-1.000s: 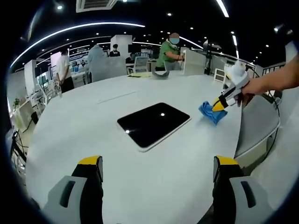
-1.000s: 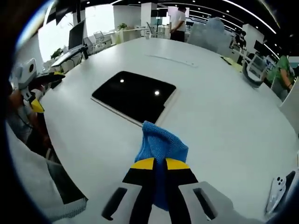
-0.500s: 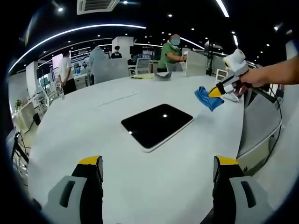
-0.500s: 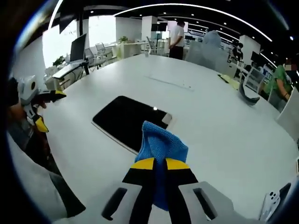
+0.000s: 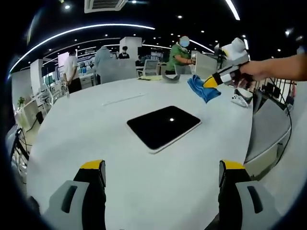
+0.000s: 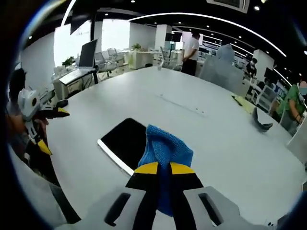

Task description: Wipe the mirror surface with the cleaning cloth until all visible marks leave the cleaned area.

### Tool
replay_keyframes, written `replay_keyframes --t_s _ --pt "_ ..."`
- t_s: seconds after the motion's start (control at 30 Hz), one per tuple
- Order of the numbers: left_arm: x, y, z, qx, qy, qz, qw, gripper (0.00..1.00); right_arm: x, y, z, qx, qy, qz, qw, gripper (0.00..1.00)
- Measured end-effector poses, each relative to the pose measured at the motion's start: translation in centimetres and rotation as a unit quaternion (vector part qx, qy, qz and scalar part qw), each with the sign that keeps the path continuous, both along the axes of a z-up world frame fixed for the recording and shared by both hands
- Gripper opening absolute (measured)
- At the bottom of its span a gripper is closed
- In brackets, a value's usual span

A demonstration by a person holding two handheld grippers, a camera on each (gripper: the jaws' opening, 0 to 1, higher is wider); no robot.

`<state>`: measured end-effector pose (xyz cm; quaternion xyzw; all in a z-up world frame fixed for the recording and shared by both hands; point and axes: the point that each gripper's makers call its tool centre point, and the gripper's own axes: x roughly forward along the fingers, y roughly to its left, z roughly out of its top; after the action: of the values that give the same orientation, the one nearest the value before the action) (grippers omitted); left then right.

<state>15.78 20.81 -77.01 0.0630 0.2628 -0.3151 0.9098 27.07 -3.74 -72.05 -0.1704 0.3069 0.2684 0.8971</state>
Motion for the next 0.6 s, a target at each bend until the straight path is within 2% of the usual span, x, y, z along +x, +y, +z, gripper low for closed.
replay_keyframes --t_s 0.13,0.23,0.47,0.6 --pt "-0.1 0.4 -0.1 0.007 -0.002 -0.002 1.0 0.99 0.2 0.7 0.1 0.003 -0.003 0.01 0.9999 0.02" --pt "0.1 0.2 0.4 -0.014 -0.002 0.004 0.9999 0.99 0.3 1.1 -0.2 0.008 0.0 0.015 0.9999 0.02" --pt "0.1 -0.9 0.8 -0.034 0.002 -0.007 0.9994 0.99 0.1 1.4 -0.4 0.012 0.003 0.025 0.9996 0.02" --pt "0.3 -0.9 0.3 -0.02 0.002 -0.003 0.9998 0.99 0.3 1.4 -0.2 0.019 0.002 0.025 0.9995 0.02"
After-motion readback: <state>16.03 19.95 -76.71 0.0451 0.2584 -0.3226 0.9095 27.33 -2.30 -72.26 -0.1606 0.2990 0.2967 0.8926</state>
